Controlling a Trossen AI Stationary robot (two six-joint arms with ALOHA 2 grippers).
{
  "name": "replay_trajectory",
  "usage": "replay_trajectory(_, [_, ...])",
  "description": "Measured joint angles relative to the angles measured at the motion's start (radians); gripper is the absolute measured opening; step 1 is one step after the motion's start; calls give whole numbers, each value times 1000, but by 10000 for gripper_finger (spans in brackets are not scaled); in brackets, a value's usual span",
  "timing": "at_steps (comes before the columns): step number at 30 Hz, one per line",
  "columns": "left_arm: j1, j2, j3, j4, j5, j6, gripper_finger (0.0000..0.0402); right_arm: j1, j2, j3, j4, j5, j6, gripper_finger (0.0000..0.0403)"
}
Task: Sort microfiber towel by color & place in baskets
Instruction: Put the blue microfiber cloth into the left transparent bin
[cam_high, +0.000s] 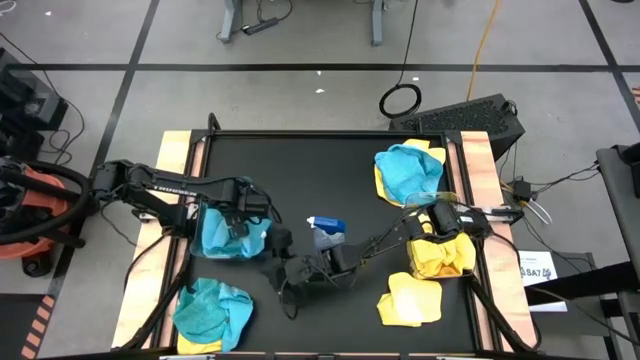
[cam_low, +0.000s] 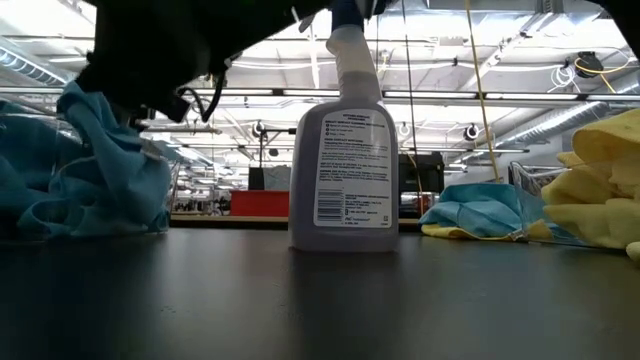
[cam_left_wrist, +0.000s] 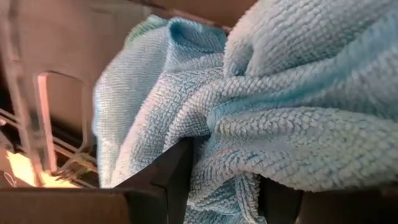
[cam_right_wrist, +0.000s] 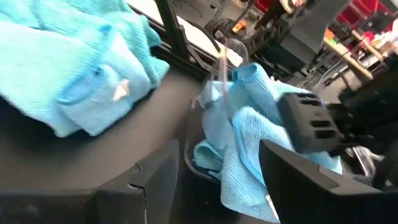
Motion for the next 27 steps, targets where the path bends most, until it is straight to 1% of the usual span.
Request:
replay_trajectory(4, [0,0,67,-51,0,1,162,23,0,0,-1,31,-31,215])
replay_trajectory(9, [-9,-1,152,-140,0,1,162,27,0,0,-1,41,-31,215])
replay_trajectory(12, [-20,-1,201,-192,0,-1,162,28,0,0,-6,66,-31,215])
replay_trajectory(20, [-46,-1,292,-317,-1,-25,162,32,-1,0,-25,82,-11,215])
replay_trajectory(27, [-60,-7,336,-326,-1,-25,162,42,-9,0,-31,83,-9,215])
